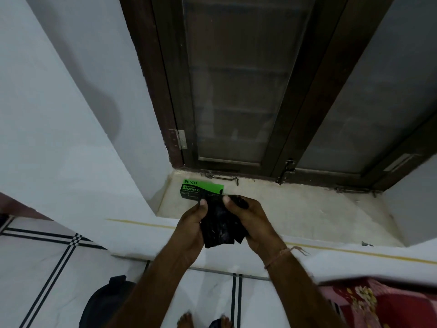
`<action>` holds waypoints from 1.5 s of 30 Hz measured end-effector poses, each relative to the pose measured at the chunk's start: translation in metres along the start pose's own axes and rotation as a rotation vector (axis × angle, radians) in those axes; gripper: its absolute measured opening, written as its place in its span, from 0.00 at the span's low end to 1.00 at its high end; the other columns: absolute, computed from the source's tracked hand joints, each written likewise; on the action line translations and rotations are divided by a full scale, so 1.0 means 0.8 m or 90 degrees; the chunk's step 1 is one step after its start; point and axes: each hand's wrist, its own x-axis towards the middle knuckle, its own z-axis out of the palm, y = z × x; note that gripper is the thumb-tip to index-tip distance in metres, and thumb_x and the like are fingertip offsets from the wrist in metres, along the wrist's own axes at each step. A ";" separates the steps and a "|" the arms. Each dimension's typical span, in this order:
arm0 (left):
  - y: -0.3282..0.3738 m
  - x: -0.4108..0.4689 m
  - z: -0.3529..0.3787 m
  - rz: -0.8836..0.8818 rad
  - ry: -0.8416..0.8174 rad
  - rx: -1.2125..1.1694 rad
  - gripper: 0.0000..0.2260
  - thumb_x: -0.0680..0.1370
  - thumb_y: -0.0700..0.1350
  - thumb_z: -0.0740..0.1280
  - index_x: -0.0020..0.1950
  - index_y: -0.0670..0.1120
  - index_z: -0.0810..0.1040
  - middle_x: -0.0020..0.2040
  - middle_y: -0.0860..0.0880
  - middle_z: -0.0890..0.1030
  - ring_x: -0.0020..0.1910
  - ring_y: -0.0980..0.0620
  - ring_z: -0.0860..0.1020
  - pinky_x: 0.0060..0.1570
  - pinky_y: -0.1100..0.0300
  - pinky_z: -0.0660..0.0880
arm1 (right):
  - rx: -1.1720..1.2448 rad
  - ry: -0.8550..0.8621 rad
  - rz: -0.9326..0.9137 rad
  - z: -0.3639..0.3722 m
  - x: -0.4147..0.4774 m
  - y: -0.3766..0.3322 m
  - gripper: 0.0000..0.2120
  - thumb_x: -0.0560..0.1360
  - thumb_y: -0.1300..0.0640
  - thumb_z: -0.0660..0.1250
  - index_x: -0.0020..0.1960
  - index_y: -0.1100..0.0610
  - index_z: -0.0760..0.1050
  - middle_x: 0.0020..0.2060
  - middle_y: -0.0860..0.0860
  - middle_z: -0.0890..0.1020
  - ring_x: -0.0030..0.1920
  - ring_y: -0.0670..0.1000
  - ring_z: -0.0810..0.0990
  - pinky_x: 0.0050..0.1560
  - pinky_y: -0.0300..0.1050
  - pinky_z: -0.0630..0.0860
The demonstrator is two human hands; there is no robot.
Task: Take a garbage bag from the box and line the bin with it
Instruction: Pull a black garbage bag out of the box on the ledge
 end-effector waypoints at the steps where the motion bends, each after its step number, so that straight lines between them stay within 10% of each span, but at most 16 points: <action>1: -0.001 0.001 -0.004 0.006 0.005 0.004 0.21 0.84 0.53 0.59 0.70 0.41 0.77 0.63 0.39 0.84 0.63 0.40 0.82 0.65 0.41 0.77 | 0.005 0.022 0.006 -0.002 0.002 0.001 0.14 0.79 0.55 0.70 0.59 0.63 0.82 0.53 0.61 0.87 0.56 0.61 0.86 0.64 0.60 0.79; 9: -0.006 0.004 -0.010 0.012 0.020 0.030 0.22 0.87 0.50 0.53 0.72 0.38 0.75 0.66 0.37 0.81 0.66 0.38 0.79 0.65 0.44 0.77 | -0.037 0.084 0.014 -0.009 0.010 0.006 0.08 0.82 0.60 0.66 0.53 0.60 0.84 0.52 0.60 0.87 0.58 0.62 0.84 0.63 0.59 0.80; 13: -0.005 0.005 -0.003 0.004 0.010 0.043 0.22 0.87 0.52 0.52 0.69 0.41 0.78 0.59 0.40 0.85 0.55 0.43 0.85 0.46 0.54 0.82 | -0.018 0.052 0.033 -0.003 0.005 0.001 0.18 0.82 0.46 0.63 0.56 0.58 0.84 0.54 0.57 0.87 0.58 0.58 0.85 0.62 0.53 0.81; 20: -0.002 0.002 0.007 0.014 -0.023 0.015 0.24 0.83 0.56 0.59 0.71 0.41 0.77 0.65 0.37 0.82 0.65 0.38 0.80 0.68 0.40 0.75 | -0.065 0.012 0.011 -0.005 0.004 -0.003 0.15 0.76 0.53 0.74 0.54 0.66 0.83 0.50 0.62 0.87 0.53 0.61 0.87 0.63 0.58 0.80; 27: -0.002 0.008 0.001 -0.008 0.016 0.018 0.22 0.87 0.53 0.53 0.69 0.40 0.78 0.58 0.40 0.86 0.56 0.44 0.86 0.47 0.53 0.83 | -0.047 0.033 0.012 -0.016 0.010 0.001 0.08 0.79 0.59 0.70 0.51 0.65 0.81 0.47 0.61 0.86 0.49 0.58 0.85 0.53 0.48 0.83; 36: -0.001 -0.002 0.004 0.034 -0.041 0.020 0.19 0.85 0.50 0.60 0.69 0.40 0.78 0.63 0.39 0.84 0.64 0.41 0.81 0.65 0.45 0.77 | -0.040 -0.026 0.024 -0.010 0.003 -0.005 0.22 0.81 0.43 0.65 0.59 0.61 0.83 0.53 0.59 0.87 0.57 0.58 0.86 0.62 0.51 0.81; 45: -0.001 -0.003 0.001 0.006 -0.026 0.008 0.21 0.87 0.50 0.55 0.69 0.37 0.77 0.64 0.36 0.83 0.62 0.39 0.82 0.62 0.46 0.79 | -0.032 -0.004 0.053 -0.016 0.003 0.001 0.11 0.78 0.57 0.72 0.52 0.66 0.83 0.52 0.65 0.86 0.53 0.61 0.86 0.58 0.53 0.82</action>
